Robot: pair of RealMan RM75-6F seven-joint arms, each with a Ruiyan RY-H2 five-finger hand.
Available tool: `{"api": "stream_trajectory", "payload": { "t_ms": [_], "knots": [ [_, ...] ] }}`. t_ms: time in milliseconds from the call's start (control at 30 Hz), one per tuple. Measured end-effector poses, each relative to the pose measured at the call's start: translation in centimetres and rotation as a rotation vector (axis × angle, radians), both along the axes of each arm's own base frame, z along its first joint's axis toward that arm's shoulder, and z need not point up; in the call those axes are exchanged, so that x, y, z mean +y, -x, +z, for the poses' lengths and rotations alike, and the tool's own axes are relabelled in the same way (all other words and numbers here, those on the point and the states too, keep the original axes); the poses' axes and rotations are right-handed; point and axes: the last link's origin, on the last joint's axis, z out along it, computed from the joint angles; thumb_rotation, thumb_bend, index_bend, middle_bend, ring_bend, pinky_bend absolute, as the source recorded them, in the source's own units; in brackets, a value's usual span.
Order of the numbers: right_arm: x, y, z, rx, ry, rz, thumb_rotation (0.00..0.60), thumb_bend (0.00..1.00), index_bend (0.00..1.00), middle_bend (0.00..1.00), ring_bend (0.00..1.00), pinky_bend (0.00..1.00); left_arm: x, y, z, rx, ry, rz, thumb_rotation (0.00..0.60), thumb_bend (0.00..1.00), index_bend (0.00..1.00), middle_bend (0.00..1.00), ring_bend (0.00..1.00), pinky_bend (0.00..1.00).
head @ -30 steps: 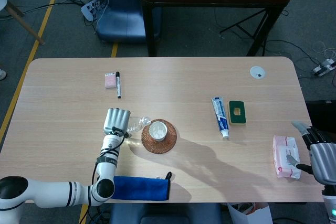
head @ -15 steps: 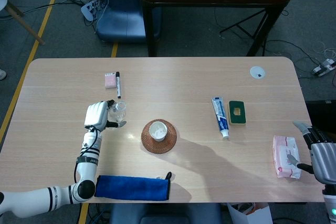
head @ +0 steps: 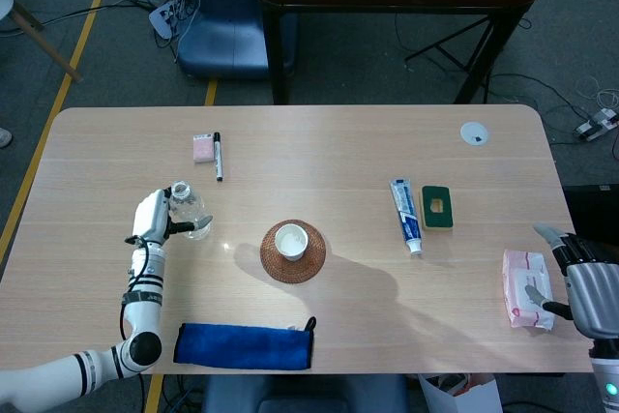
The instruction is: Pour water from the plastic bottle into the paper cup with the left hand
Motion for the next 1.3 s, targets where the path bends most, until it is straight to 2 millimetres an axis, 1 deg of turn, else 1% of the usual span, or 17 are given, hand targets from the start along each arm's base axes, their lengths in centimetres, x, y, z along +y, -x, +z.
{"api": "stream_trajectory", "payload": {
  "t_ms": [200,400,667,967,1133,1300],
  "knots": [
    [0.0,0.0,-0.1,0.004,-0.003,-0.001,0.600,0.13,0.18,0.23,0.21,0.44,-0.4,1.5,-0.4,-0.009,-0.034,0.001,0.600,0.02,0.72,0.78,0.38,0.38],
    [0.0,0.0,-0.2,0.008,-0.004,-0.001,0.600,0.13,0.18,0.23,0.21,0.44,-0.7,2.7,-0.8,0.017,-0.025,0.014,0.600,0.02,0.71,0.77,0.38,0.36],
    [-0.1,0.0,-0.3,0.011,-0.008,-0.004,0.600,0.13,0.18,0.23,0.21,0.44,-0.8,3.5,-1.1,0.020,-0.017,0.026,0.600,0.02,0.70,0.75,0.37,0.35],
    [-0.1,0.0,-0.3,0.009,-0.004,-0.003,0.600,0.13,0.18,0.23,0.21,0.44,-1.1,4.6,-1.6,-0.009,-0.008,0.044,0.600,0.02,0.70,0.75,0.37,0.34],
    [-0.2,0.1,-0.3,0.007,-0.005,-0.008,0.600,0.13,0.18,0.23,0.21,0.44,-1.2,4.8,-1.8,-0.017,-0.001,0.043,0.600,0.02,0.69,0.75,0.32,0.33],
    [-0.2,0.1,-0.3,0.008,-0.006,-0.008,0.600,0.13,0.18,0.23,0.21,0.44,-1.2,4.9,-1.8,-0.022,0.005,0.043,0.600,0.02,0.68,0.72,0.30,0.32]
  ]
}}
